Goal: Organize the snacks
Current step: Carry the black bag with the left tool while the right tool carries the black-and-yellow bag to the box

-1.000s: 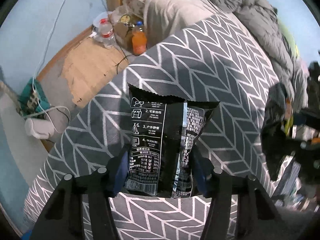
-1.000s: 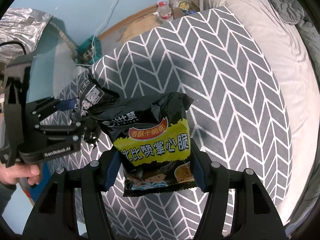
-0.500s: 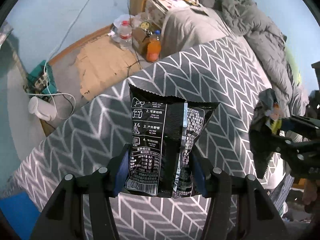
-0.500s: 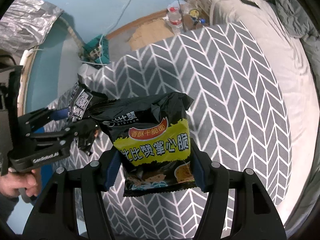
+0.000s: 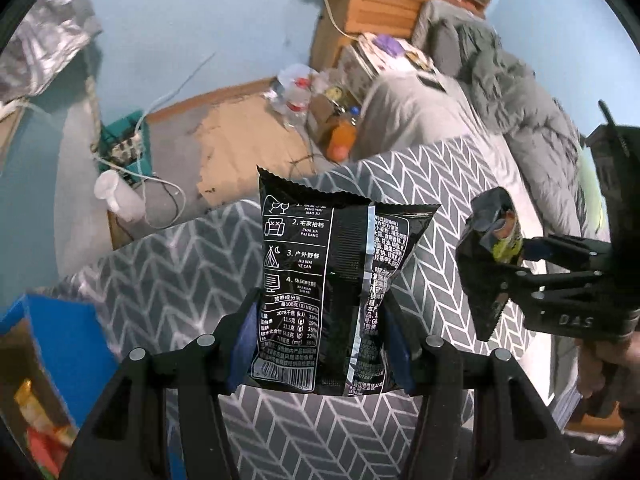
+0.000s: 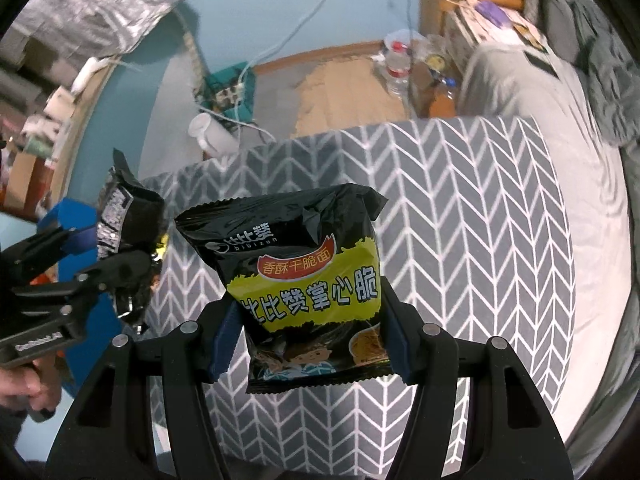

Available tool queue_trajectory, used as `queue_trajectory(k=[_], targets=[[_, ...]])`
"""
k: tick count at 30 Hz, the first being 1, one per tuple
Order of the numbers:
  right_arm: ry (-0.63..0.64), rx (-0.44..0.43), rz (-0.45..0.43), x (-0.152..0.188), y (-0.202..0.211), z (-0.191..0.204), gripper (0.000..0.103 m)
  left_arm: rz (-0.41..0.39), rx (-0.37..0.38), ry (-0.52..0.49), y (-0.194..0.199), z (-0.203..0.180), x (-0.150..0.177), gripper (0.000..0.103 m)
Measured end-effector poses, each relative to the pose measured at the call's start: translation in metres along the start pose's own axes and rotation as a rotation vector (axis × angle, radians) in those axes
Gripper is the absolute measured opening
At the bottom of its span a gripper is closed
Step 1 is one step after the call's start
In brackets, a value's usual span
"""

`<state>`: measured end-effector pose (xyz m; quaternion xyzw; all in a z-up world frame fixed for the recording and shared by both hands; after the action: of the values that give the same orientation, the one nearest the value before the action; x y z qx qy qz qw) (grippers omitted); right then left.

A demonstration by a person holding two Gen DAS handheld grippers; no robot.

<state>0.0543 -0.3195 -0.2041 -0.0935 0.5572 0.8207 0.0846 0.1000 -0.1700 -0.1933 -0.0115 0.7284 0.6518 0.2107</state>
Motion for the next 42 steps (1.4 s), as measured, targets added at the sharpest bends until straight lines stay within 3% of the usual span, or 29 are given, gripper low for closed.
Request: queue_trajectory(k=[21, 42], targets=[[0.296, -0.093, 0.029, -0.021, -0.009, 0.142, 0.062, -0.102, -0.072, 0.305, 0.095, 0.116, 0.062, 0.058], [0.512, -0.22, 0.129, -0.021, -0.068, 0.289, 0.062, -0.095, -0.223, 0.48, 0.117, 0.25, 0.126, 0.058]])
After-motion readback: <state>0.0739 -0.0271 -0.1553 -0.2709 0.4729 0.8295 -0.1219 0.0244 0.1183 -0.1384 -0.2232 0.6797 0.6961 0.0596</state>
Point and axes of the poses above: each gripper's, at about its wrist camera, not at the fingertips, and y roughly against the way its jaws point, z to its left, x to its underside, the point moved 2 cm from there along -y, roughly the way its jaws point, and after that the axes turned 8 degrees about -x, right-handed, at the moved point
